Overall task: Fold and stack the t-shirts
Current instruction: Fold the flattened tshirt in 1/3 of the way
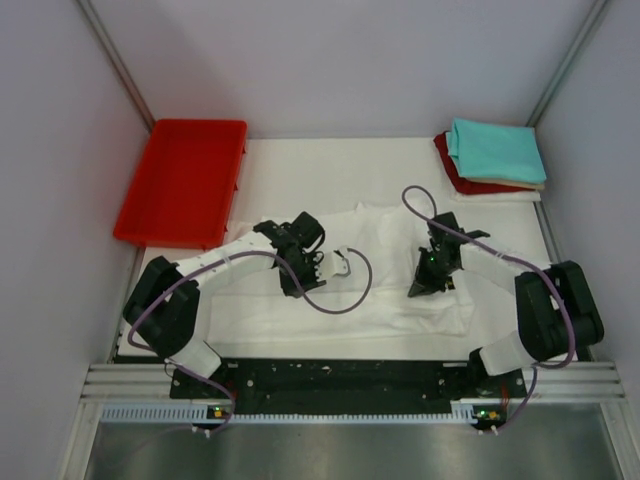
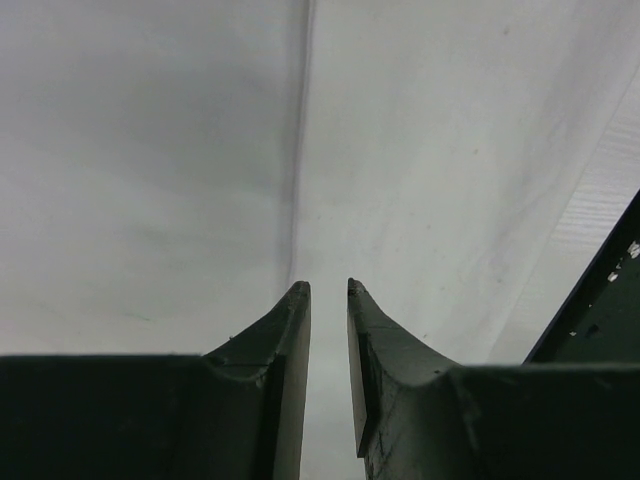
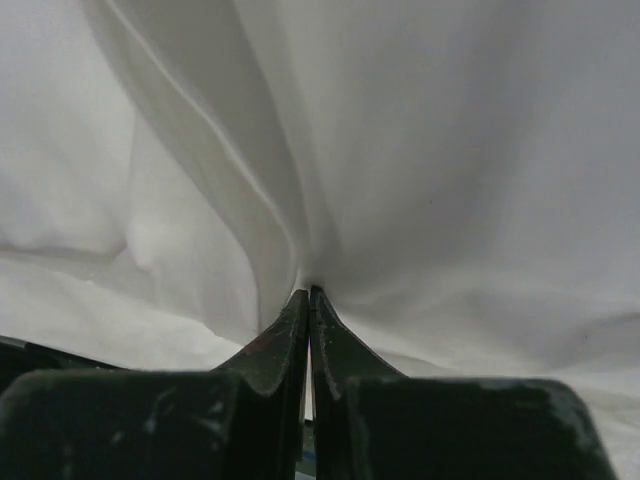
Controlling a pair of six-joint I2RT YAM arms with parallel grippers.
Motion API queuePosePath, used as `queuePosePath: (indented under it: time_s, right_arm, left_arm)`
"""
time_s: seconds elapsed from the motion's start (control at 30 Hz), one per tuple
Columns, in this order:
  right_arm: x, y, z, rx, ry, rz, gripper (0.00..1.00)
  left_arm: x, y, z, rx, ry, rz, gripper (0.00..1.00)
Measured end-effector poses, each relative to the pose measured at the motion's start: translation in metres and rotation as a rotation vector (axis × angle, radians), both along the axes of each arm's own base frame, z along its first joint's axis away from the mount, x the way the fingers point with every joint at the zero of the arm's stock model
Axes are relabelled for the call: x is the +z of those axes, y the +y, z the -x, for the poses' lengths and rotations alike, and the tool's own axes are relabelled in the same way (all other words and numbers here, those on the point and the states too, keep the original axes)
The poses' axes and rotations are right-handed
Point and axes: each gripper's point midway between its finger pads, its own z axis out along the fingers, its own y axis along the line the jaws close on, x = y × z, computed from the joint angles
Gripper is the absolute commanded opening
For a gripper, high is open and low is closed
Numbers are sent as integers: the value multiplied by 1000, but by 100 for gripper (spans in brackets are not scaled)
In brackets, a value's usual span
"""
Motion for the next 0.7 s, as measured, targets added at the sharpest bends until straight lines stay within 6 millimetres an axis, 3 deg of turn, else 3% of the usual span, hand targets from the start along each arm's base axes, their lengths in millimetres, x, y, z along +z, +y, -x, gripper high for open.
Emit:
queuePosePath:
  time_s: [0.1,0.17,0.27,0.37,0.43,0.5,0.57,0.63,0.7]
  right_arm:
    - [-4,10,-13,2,20,-11,0]
    - [1,20,-35,3,-1,-20,0]
    - [26,46,-89,24,-103,-48,0]
    - [64,88,-152,64,-261,-110,0]
    - [82,108,-173,89,-327,-141,0]
    - [95,119,-181,111,-372,-152,0]
    - [100,116,-180,123,-394,-125,0]
    - [101,106,-175,127,-410,-88,0]
    - [100,82,-163,112,-414,-31,0]
  left_arm:
    - [0,1,-1,1,-4,-5,26]
    - [0,3,-2,5,-11,-11,26]
    - [4,7,-7,23,-30,-14,26]
    - [14,18,-18,74,-63,1,26]
    - [21,28,-28,119,-84,11,27]
    - [29,40,-38,166,-102,18,27]
    - [35,51,-45,205,-121,19,28]
    - [38,62,-48,236,-131,13,28]
    - [42,72,-50,261,-137,6,28]
